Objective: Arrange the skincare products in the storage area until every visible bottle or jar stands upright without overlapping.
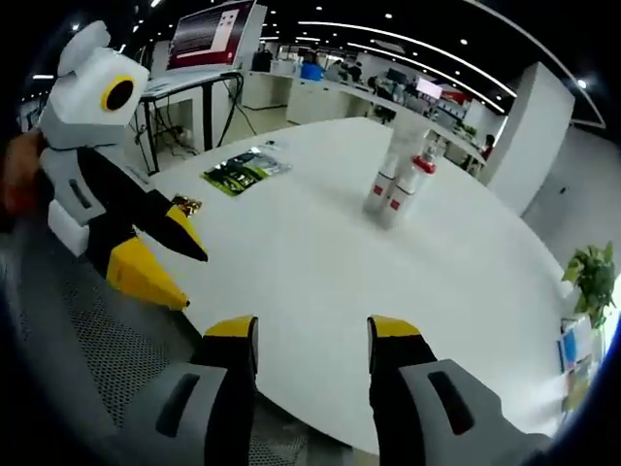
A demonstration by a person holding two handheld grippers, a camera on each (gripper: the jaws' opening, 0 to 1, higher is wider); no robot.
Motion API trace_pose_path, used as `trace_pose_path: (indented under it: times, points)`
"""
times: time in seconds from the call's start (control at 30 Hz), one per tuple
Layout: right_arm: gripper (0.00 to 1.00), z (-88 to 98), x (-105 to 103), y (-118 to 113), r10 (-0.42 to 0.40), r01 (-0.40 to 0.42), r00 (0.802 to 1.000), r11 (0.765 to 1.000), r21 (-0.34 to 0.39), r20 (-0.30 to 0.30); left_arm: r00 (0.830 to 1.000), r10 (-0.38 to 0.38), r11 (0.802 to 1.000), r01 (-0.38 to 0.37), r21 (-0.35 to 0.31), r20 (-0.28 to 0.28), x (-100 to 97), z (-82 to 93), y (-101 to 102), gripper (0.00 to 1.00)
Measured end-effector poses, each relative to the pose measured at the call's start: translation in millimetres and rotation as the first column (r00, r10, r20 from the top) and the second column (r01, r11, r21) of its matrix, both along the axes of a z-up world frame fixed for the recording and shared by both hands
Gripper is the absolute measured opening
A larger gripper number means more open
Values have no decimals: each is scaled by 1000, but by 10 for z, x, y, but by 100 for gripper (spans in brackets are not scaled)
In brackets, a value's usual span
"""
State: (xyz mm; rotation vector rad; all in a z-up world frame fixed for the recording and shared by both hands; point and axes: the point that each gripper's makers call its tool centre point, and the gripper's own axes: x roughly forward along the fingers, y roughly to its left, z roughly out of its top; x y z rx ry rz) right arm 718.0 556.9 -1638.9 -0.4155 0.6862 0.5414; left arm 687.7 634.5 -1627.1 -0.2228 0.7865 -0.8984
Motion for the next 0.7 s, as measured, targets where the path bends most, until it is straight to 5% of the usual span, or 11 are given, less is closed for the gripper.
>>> trace_pose_path:
  times: [0.07, 0.17, 0.27, 0.3, 0.43, 0.47, 0.5, 0.57, 0.6, 0.63, 0.7]
  points:
    - [49, 9, 0, 11, -11, 11, 1000, 1000, 24, -11, 999, 21, 995, -24, -96, -35, 52, 103, -9, 30]
    - [49, 52, 18, 15, -21, 21, 1000, 999, 41, 9, 990, 88, 948, -117, -297, -110, 187, 300, -2, 33]
    - [49, 72, 35, 7, -33, 32, 999, 998, 47, 19, 940, 157, 732, -316, -603, -302, 386, 644, 108, 35]
    - [48, 74, 40, 3, -34, 33, 999, 998, 45, 22, 928, 208, 684, -364, -632, -309, 480, 675, 178, 35]
    - [47, 77, 47, 16, -28, 27, 999, 999, 41, 27, 921, 225, 619, -387, -684, -318, 537, 777, 272, 44]
    - [48, 73, 48, 14, -28, 27, 999, 999, 37, 27, 897, 251, 572, -440, -693, -363, 601, 791, 313, 51]
    - [48, 75, 51, 10, -28, 27, 999, 999, 35, 29, 893, 253, 558, -448, -698, -371, 614, 803, 323, 61]
    - [47, 96, 64, 14, -33, 31, 999, 998, 51, 31, 879, 224, 452, -477, -754, -421, 667, 927, 381, 69]
    - [48, 93, 67, 13, -34, 33, 999, 998, 52, 28, 881, 229, 438, -472, -765, -413, 679, 949, 406, 64]
    - [47, 89, 66, 13, -34, 32, 999, 998, 50, 27, 879, 252, 455, -476, -752, -404, 690, 916, 428, 61]
    - [47, 84, 62, 21, -27, 26, 999, 999, 44, 28, 882, 256, 451, -471, -758, -395, 714, 923, 439, 60]
